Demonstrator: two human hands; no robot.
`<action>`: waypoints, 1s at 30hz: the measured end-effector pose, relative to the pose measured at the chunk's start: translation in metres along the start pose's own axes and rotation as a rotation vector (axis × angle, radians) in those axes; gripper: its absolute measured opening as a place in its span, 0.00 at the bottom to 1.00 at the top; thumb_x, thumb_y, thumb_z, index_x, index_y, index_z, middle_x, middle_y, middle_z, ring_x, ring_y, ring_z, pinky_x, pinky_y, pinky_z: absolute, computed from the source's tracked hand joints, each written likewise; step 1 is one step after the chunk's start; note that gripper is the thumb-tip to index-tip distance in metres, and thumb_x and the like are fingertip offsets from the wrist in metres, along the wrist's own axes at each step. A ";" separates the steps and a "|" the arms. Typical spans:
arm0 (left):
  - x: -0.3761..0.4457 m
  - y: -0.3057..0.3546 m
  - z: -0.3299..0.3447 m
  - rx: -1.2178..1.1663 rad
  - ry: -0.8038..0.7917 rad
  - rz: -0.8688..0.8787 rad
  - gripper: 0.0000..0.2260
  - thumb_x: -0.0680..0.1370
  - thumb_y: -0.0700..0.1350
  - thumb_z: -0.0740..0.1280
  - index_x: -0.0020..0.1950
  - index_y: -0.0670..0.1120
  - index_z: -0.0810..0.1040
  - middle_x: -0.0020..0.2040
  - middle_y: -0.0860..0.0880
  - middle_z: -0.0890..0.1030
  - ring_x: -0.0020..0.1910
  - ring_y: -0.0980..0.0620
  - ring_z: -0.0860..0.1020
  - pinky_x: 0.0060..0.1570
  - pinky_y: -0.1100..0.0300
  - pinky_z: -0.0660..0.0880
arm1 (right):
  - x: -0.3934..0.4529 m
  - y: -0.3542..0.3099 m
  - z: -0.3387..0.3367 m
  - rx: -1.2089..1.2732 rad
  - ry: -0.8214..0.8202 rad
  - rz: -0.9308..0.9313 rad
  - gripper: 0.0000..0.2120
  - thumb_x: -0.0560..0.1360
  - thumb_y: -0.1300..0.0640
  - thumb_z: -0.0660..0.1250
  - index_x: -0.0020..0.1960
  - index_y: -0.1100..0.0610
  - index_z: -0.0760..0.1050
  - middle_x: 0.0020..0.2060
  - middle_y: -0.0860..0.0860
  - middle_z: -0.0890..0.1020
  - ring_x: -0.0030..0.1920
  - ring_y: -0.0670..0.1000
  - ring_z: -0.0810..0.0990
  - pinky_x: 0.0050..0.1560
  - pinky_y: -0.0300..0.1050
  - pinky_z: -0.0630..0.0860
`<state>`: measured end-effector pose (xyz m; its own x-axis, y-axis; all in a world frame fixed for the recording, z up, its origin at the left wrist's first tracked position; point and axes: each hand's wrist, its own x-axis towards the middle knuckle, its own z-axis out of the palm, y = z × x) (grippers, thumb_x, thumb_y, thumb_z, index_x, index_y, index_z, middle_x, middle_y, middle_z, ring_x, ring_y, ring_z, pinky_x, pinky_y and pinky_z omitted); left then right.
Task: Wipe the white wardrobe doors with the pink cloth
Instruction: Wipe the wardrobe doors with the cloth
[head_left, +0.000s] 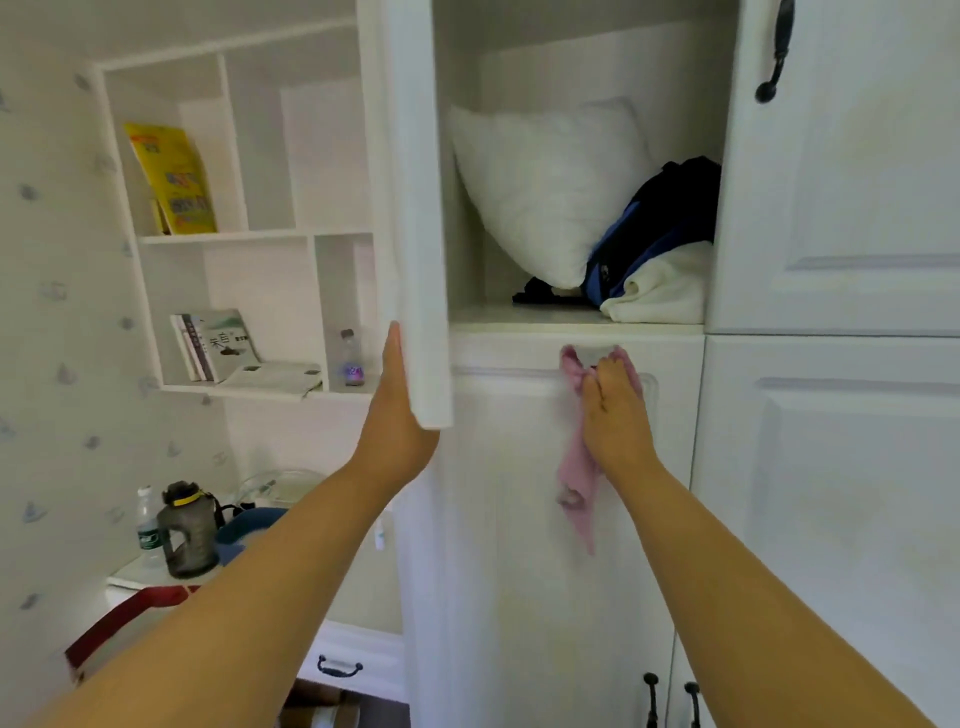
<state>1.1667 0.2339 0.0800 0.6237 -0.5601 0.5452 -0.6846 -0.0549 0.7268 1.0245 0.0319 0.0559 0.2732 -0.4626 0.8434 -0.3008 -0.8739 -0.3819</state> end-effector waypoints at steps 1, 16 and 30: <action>0.001 0.002 0.004 0.034 -0.033 0.058 0.30 0.81 0.35 0.61 0.80 0.48 0.55 0.75 0.48 0.66 0.69 0.52 0.68 0.66 0.57 0.67 | -0.006 0.003 -0.003 -0.022 -0.009 0.006 0.16 0.87 0.55 0.51 0.57 0.51 0.78 0.75 0.45 0.67 0.77 0.48 0.59 0.79 0.49 0.54; 0.055 0.016 0.078 0.527 -0.075 0.184 0.44 0.77 0.27 0.60 0.80 0.50 0.34 0.81 0.49 0.35 0.80 0.52 0.37 0.76 0.46 0.36 | -0.007 0.042 -0.031 -0.136 -0.127 0.038 0.19 0.81 0.65 0.60 0.71 0.70 0.69 0.74 0.68 0.65 0.77 0.67 0.60 0.78 0.51 0.50; 0.088 -0.007 0.059 0.612 -0.137 0.316 0.39 0.79 0.29 0.57 0.81 0.50 0.40 0.82 0.52 0.42 0.80 0.53 0.37 0.75 0.46 0.33 | 0.017 0.014 0.037 -0.285 -0.132 -0.143 0.30 0.76 0.67 0.66 0.77 0.63 0.64 0.78 0.58 0.64 0.79 0.58 0.60 0.72 0.55 0.66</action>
<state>1.2037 0.1361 0.0981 0.3339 -0.7232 0.6046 -0.9398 -0.3049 0.1542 1.0589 0.0064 0.0512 0.4412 -0.3696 0.8178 -0.4889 -0.8632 -0.1263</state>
